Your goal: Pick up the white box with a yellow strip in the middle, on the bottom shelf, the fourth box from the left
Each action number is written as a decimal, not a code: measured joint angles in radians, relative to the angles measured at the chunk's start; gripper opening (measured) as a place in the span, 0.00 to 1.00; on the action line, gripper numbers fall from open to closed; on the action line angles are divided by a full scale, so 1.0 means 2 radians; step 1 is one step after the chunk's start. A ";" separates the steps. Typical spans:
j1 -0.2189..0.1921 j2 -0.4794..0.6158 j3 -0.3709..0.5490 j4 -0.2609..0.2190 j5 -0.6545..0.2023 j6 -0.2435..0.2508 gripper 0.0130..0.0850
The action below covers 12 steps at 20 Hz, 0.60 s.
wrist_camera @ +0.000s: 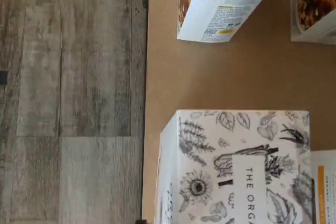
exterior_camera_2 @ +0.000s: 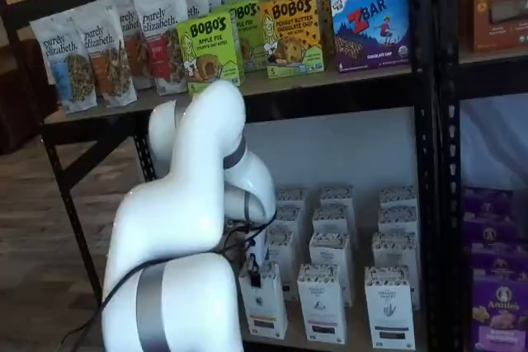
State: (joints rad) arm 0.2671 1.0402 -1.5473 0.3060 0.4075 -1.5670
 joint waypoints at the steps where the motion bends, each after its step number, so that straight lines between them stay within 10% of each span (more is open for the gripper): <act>1: -0.001 0.002 -0.004 -0.004 0.003 0.003 1.00; 12: -0.001 0.022 -0.031 -0.055 0.039 0.049 1.00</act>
State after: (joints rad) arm 0.2650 1.0832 -1.6097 0.1953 0.4846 -1.4691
